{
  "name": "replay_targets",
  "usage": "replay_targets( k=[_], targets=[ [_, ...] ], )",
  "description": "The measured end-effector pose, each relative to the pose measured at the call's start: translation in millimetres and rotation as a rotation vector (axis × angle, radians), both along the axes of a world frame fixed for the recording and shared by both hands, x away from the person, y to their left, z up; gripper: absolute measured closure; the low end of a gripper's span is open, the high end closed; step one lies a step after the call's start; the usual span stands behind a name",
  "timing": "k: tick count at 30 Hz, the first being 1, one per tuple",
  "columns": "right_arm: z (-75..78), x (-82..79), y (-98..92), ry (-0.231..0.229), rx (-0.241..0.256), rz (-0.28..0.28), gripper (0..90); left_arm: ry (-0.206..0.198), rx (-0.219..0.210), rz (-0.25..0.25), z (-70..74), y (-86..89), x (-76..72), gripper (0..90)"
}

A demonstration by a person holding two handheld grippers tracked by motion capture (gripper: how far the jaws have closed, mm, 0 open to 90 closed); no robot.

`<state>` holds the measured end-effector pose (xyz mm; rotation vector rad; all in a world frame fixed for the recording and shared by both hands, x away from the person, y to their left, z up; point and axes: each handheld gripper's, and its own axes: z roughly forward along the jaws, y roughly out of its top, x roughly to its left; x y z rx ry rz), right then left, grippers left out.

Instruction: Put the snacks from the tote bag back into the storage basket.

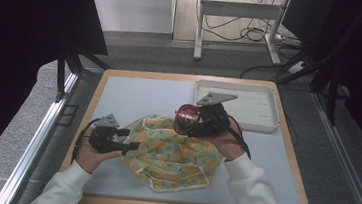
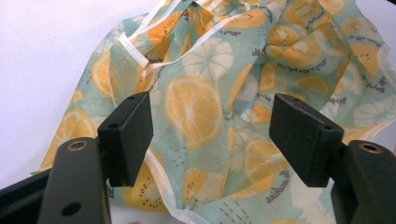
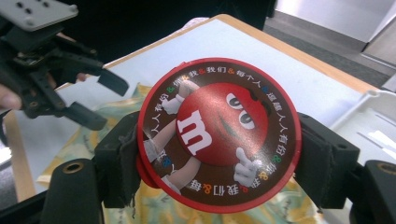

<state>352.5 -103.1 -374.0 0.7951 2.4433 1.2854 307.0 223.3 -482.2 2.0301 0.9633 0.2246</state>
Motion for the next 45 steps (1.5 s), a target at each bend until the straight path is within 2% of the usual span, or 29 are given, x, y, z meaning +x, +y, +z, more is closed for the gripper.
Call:
replay_targets(
  k=[9, 22, 24, 31, 45],
  targets=[
    [4.1, 23.6, -13.2, 0.009, 0.000, -0.060, 25.5, 0.001, -0.002, 0.001, -0.2, 0.3, 0.2, 30.9],
    [-2.2, 59.0, -23.0, 0.022, -0.020, -0.120, 25.5, 0.003, 0.002, -0.005, -0.7, 0.7, 0.7, 30.9],
    [-4.0, 65.8, -24.1, 0.020, -0.028, -0.132, 25.5, 0.006, 0.000, -0.005, -0.9, 0.7, 0.6, 30.9],
    [-16.5, 86.0, -29.4, 0.057, -0.032, -0.176, 25.5, 0.008, -0.003, -0.004, -1.0, 1.3, 0.9, 30.9],
    [-35.8, 111.7, -34.8, 0.083, -0.056, -0.233, 25.5, 0.012, -0.001, -0.006, -1.5, 1.5, 1.2, 30.8]
  ],
)
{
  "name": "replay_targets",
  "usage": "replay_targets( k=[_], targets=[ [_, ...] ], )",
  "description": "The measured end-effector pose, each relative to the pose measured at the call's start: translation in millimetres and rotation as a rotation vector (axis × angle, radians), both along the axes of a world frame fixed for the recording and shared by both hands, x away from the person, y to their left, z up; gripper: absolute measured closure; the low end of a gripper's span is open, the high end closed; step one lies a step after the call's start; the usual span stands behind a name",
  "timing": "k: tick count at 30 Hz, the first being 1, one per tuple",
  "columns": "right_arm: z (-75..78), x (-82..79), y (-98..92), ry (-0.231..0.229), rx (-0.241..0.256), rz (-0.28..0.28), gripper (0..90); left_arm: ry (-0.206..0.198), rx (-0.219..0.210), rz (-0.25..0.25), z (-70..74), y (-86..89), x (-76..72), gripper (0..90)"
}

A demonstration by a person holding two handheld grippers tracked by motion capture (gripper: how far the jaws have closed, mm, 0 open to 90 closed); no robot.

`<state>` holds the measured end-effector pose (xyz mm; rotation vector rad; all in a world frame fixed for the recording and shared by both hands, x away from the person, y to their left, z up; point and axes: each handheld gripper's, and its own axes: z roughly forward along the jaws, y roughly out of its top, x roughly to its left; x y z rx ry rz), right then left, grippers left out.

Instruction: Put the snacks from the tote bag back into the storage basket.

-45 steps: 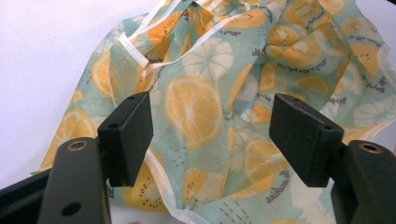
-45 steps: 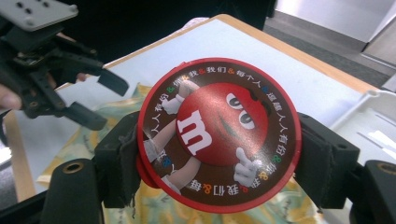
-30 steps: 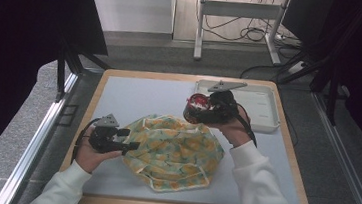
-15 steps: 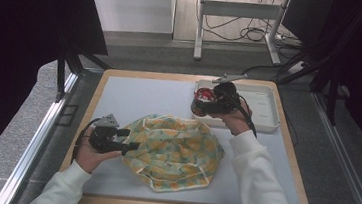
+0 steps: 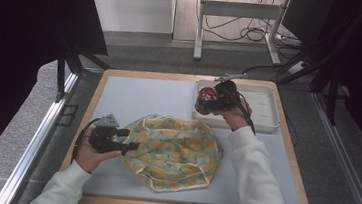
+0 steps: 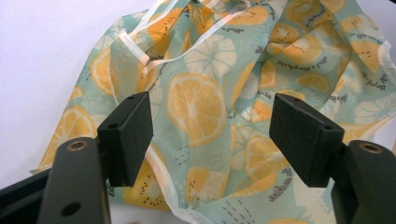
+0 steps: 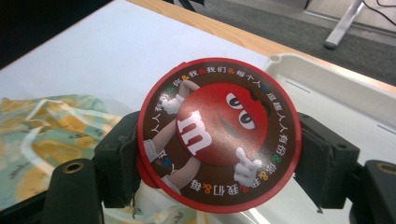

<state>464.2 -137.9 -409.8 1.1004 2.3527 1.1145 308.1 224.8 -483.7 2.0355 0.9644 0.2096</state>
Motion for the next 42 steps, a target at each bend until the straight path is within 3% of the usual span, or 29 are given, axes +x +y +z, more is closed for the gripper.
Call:
replay_targets(
  k=[19, 32, 39, 42],
  targets=[
    [-31.5, 28.9, 1.1, 0.029, -0.077, -0.083, 25.5, 0.002, 0.001, -0.004, -0.4, -0.3, 0.1, 30.8],
    [-55.6, 41.2, 7.7, 0.059, -0.136, -0.108, 25.4, 0.003, 0.002, -0.005, -0.6, 0.1, 0.0, 30.8],
    [-66.4, 42.9, 7.5, 0.068, -0.144, -0.125, 24.4, 0.003, 0.004, -0.004, -1.1, 0.2, 0.0, 30.7],
    [-64.8, 41.8, 3.9, 0.061, -0.097, -0.140, 21.7, 0.003, 0.005, -0.005, -1.3, -0.1, 0.1, 30.7]
  ],
)
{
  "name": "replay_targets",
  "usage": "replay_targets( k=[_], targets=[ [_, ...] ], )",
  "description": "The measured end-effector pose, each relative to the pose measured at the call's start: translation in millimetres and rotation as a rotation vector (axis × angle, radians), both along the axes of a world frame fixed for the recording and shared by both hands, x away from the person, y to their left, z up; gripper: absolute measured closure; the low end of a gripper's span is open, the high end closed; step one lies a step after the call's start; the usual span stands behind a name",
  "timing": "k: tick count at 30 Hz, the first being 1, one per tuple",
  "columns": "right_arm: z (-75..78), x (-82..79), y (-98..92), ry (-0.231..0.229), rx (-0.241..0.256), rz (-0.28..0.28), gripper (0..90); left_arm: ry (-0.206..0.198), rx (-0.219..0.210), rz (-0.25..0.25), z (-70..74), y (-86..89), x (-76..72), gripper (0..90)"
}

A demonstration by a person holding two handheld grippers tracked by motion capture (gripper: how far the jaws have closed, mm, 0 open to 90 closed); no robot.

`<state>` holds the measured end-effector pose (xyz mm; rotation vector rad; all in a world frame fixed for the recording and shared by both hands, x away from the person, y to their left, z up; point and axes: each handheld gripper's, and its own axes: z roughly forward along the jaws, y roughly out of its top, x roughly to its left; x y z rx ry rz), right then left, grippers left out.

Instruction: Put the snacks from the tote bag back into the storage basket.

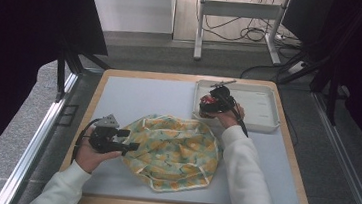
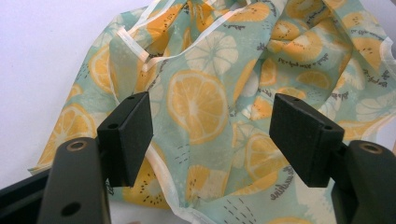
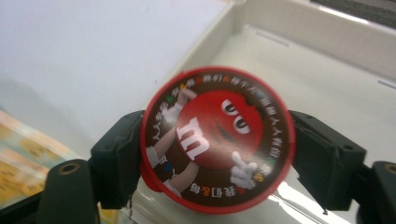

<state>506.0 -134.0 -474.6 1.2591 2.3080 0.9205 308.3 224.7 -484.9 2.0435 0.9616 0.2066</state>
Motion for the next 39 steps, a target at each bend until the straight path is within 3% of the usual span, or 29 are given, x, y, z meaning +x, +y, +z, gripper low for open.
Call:
replay_targets(
  k=[4, 9, 17, 25, 31, 39],
  targets=[
    [11.3, -4.1, -4.7, -0.035, 0.036, -0.021, 15.2, -0.001, 0.000, -0.001, 0.0, -0.3, -0.2, 30.6],
    [26.2, -16.1, -13.3, -0.061, 0.062, -0.016, 14.9, -0.001, 0.002, 0.000, -0.1, -0.2, -0.1, 30.6],
    [39.5, -56.1, -33.5, -0.108, 0.091, 0.038, 15.4, -0.001, 0.000, 0.006, 0.2, 0.6, -0.2, 30.4],
    [30.3, -109.4, -58.3, -0.127, 0.123, 0.097, 16.0, 0.000, 0.003, 0.007, -0.4, -0.6, -0.3, 30.3],
    [13.7, -144.8, -82.7, -0.131, 0.142, 0.101, 16.4, 0.001, 0.005, 0.009, -0.7, -0.7, -0.1, 30.2],
    [-8.9, -169.5, -105.7, -0.109, 0.138, 0.093, 16.5, 0.001, 0.004, 0.012, -0.6, -0.4, -0.2, 30.1]
  ],
)
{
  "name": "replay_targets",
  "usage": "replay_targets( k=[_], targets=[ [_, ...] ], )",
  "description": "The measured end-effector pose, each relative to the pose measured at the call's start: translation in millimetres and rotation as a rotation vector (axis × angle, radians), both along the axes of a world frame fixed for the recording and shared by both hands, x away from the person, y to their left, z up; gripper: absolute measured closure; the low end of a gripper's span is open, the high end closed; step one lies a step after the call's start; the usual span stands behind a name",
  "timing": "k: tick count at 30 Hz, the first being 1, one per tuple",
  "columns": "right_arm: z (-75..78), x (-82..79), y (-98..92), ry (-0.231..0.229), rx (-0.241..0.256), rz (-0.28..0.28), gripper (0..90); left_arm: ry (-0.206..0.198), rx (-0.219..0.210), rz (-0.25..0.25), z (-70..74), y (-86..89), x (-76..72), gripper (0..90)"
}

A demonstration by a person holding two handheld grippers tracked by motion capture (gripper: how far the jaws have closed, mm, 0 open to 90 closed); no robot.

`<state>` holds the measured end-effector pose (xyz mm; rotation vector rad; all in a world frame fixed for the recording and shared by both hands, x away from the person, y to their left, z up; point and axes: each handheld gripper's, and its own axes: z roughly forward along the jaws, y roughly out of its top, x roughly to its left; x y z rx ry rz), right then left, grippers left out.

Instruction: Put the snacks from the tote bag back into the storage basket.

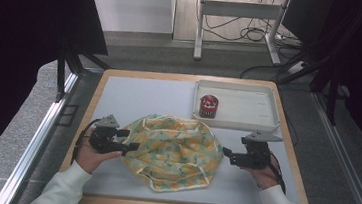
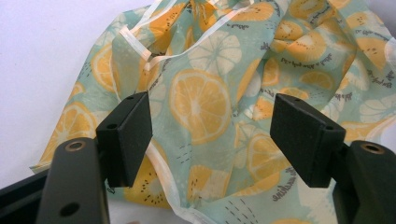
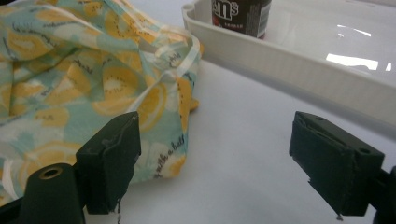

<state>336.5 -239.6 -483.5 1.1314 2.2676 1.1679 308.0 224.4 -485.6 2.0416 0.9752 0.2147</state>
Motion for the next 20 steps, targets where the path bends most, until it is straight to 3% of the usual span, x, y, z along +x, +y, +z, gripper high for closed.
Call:
replay_targets(
  k=[20],
  targets=[
    [-0.9, 1.2, -1.7, -0.014, 0.003, -0.008, 16.5, -0.011, -0.007, 0.008, 1.5, 1.9, -0.9, 29.6]
  ],
)
